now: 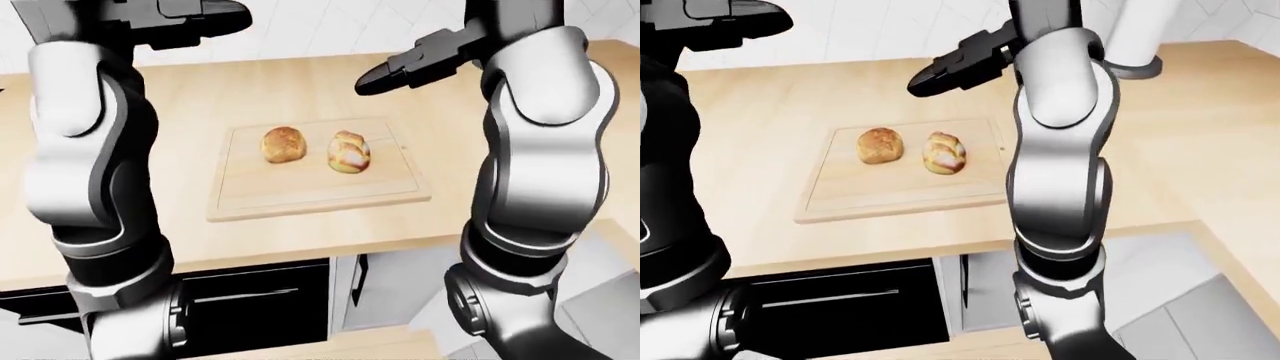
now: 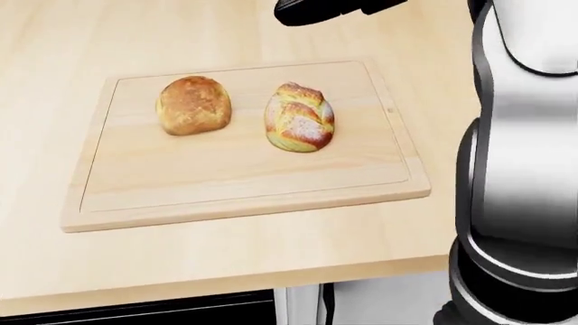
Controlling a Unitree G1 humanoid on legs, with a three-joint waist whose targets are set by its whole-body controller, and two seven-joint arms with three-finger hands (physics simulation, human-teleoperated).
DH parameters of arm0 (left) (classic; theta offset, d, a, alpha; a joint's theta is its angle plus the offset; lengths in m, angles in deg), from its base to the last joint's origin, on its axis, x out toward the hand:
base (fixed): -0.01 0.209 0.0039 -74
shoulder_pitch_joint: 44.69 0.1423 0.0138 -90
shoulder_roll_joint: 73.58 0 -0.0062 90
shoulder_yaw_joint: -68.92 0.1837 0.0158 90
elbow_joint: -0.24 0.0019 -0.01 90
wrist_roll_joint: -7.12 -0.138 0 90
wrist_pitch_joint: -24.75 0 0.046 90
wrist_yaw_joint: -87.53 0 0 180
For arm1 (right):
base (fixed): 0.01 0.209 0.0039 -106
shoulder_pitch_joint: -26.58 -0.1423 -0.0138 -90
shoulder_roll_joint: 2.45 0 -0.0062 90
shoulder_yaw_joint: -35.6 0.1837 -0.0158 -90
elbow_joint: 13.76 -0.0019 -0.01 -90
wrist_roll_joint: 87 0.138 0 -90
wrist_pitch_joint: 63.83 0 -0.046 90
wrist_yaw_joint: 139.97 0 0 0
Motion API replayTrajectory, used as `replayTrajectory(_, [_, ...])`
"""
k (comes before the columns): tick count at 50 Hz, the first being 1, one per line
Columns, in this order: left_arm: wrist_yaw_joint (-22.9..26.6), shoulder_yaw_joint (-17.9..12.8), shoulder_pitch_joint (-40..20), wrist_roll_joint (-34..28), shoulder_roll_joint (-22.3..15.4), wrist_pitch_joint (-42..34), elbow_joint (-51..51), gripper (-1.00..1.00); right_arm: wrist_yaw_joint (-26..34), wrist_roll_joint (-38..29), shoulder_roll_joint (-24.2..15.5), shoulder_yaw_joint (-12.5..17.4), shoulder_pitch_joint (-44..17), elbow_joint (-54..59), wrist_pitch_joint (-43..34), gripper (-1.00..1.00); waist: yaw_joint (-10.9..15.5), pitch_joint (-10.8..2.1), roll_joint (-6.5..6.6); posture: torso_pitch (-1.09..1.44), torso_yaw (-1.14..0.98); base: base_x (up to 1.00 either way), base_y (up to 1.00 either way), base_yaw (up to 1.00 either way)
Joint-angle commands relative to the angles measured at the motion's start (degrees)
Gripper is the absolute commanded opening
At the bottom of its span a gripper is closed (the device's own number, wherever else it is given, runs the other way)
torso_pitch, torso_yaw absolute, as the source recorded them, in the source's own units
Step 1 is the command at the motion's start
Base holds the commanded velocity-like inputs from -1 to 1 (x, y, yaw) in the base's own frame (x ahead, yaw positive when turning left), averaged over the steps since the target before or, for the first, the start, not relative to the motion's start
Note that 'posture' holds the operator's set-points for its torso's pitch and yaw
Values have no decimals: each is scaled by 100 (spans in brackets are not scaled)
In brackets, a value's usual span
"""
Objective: Place all breads on the cutting board.
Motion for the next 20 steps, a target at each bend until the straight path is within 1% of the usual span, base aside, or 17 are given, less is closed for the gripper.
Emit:
replayTrajectory(1, [-144,-88,-84,16,-54,389,-276,100,-5,-208,11,53,-93,-257,436,100,-5,-172,18,0,0,0,0,0])
replayTrajectory(3, [-141,-23,23,9,-79,444,-511,100,8,-362,18,43,-50,-312,663,100,-8,-162,26,0,0,0,0,0])
replayTrajectory(6, [-242,-94,63,75,-80,440,-779,100,120,-605,125,-34,117,-547,797,100,-16,-163,35,0,0,0,0,0])
replayTrajectory(8, [-302,-117,86,114,-117,426,-907,100,178,-692,163,5,106,-574,925,100,-19,-153,36,0,0,0,0,0])
replayTrajectory(14, [-413,-126,191,111,-163,630,-1079,100,213,-753,237,93,88,-658,1153,100,-30,-146,54,0,0,0,0,0])
replayTrajectory(20, [-469,-129,274,78,-193,695,-1261,100,251,-811,274,82,155,-710,1273,100,-33,-143,54,0,0,0,0,0])
